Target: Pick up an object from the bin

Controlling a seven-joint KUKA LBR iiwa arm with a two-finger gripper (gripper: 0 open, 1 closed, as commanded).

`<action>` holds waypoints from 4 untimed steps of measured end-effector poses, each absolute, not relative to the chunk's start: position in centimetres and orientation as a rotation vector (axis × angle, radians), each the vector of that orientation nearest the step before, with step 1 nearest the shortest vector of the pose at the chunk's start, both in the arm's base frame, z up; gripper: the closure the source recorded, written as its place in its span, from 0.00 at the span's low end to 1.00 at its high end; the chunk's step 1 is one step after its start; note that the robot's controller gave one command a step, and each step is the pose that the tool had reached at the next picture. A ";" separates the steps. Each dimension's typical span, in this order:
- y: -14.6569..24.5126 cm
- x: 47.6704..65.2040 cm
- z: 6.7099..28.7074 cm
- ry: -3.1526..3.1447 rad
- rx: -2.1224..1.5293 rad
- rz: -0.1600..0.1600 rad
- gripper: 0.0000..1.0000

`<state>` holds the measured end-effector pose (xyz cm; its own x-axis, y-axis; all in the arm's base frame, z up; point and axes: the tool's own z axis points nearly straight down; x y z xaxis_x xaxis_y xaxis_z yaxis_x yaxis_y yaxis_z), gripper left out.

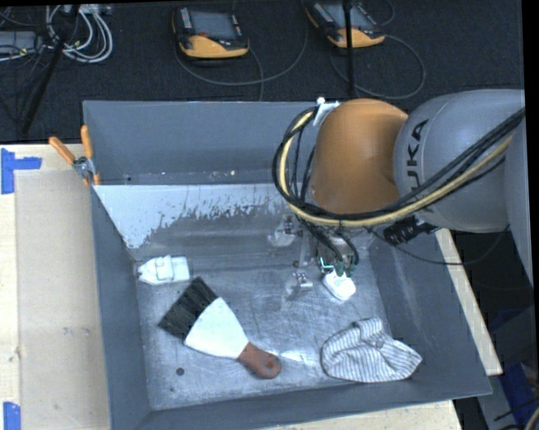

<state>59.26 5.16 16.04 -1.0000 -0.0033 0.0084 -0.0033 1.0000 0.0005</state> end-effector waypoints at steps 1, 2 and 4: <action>5.2 59.4 16.5 -3.141 0.004 -0.001 0.00; 7.2 57.4 14.2 -3.143 0.094 0.001 0.00; 11.4 54.2 7.8 -3.087 0.382 -0.003 1.00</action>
Offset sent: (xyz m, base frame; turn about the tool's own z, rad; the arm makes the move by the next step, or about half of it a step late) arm -0.0444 0.0478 -0.0477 -0.1337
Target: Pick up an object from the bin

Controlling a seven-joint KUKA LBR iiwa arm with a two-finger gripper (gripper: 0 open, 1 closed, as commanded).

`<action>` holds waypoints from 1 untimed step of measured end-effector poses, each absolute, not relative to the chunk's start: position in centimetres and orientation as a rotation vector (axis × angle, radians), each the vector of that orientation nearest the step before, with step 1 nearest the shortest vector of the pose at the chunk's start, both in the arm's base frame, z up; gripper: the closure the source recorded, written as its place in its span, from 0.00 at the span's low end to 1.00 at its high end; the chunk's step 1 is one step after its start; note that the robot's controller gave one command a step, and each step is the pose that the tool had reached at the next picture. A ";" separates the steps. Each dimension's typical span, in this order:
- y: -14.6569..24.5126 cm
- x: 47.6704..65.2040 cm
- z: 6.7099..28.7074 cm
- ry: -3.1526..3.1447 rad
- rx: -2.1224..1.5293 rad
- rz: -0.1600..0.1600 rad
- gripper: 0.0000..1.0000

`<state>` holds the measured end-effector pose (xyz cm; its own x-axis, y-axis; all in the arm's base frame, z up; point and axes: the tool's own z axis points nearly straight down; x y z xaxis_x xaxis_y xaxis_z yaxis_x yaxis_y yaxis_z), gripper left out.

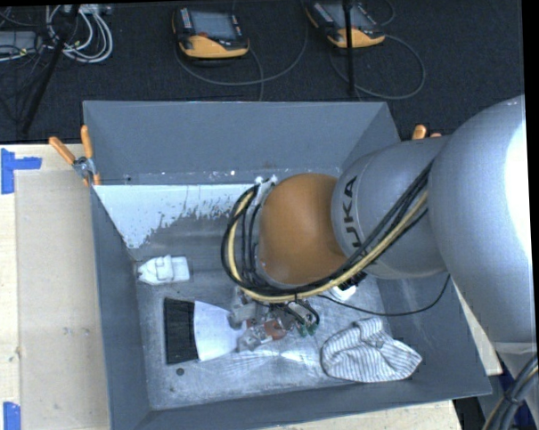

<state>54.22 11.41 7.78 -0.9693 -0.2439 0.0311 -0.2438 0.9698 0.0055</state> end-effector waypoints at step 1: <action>11.4 54.2 7.8 -3.087 0.381 -0.003 1.00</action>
Offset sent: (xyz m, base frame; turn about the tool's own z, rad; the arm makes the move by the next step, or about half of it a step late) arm -0.0077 -0.0073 0.1402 -0.0676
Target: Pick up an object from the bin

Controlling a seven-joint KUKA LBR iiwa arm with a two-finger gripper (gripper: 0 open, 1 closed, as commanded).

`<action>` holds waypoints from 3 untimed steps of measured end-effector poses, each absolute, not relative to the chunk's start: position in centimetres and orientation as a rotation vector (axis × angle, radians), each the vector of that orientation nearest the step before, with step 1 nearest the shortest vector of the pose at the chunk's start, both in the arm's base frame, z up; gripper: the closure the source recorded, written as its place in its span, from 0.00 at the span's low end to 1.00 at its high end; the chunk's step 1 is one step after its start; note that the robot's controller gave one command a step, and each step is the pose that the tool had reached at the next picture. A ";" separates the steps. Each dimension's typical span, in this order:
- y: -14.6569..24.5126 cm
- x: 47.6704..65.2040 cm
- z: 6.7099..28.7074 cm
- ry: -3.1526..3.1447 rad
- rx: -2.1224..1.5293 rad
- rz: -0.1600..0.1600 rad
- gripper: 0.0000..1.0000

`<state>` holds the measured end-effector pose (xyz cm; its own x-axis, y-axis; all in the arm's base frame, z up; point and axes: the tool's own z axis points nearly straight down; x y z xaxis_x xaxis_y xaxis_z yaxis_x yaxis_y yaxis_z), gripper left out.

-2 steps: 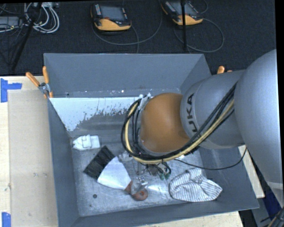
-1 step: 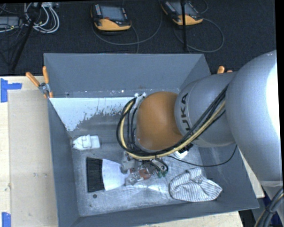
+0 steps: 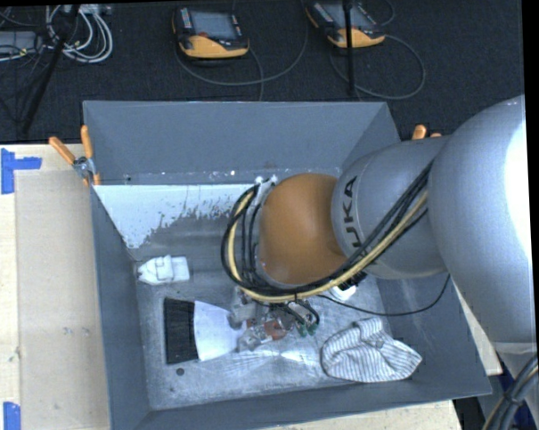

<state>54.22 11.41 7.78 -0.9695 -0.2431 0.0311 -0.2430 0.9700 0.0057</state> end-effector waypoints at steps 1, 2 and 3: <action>10.7 53.5 21.8 -3.105 0.490 -0.001 1.00; 10.7 53.5 21.8 -3.104 0.488 -0.001 1.00; 15.6 54.2 18.7 -3.138 0.096 0.000 0.00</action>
Offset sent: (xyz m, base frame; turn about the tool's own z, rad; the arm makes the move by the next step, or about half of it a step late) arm 0.0000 0.0000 0.0000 0.0000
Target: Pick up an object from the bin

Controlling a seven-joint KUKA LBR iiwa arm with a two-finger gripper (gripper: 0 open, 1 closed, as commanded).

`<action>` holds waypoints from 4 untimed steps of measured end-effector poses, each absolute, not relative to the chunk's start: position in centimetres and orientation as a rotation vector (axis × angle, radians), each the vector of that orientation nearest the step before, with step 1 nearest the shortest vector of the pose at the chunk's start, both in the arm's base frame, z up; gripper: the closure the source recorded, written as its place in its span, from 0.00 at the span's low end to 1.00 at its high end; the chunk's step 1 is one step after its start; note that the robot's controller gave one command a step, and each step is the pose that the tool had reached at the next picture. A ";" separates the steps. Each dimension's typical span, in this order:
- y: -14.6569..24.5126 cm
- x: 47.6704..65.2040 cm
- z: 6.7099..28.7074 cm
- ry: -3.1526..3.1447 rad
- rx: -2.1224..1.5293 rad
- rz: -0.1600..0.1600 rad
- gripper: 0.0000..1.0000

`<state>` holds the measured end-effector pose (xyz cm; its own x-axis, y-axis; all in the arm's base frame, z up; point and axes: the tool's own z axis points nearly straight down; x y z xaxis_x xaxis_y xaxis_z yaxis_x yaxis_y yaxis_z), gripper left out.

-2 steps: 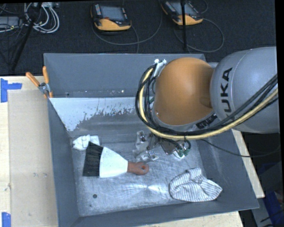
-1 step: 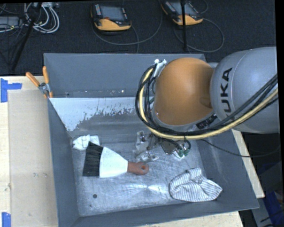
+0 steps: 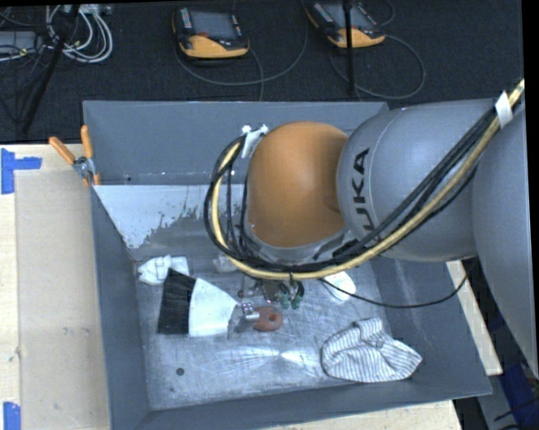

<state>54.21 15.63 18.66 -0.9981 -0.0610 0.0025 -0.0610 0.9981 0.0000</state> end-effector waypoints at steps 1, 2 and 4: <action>15.6 54.2 18.7 -3.139 0.089 -0.001 0.00; 14.3 62.6 7.9 -3.166 0.122 -0.005 1.00; 14.3 62.6 7.9 -3.166 0.120 -0.006 1.00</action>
Offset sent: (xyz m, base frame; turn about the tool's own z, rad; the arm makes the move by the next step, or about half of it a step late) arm 0.0760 -0.0134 -0.1166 -0.0188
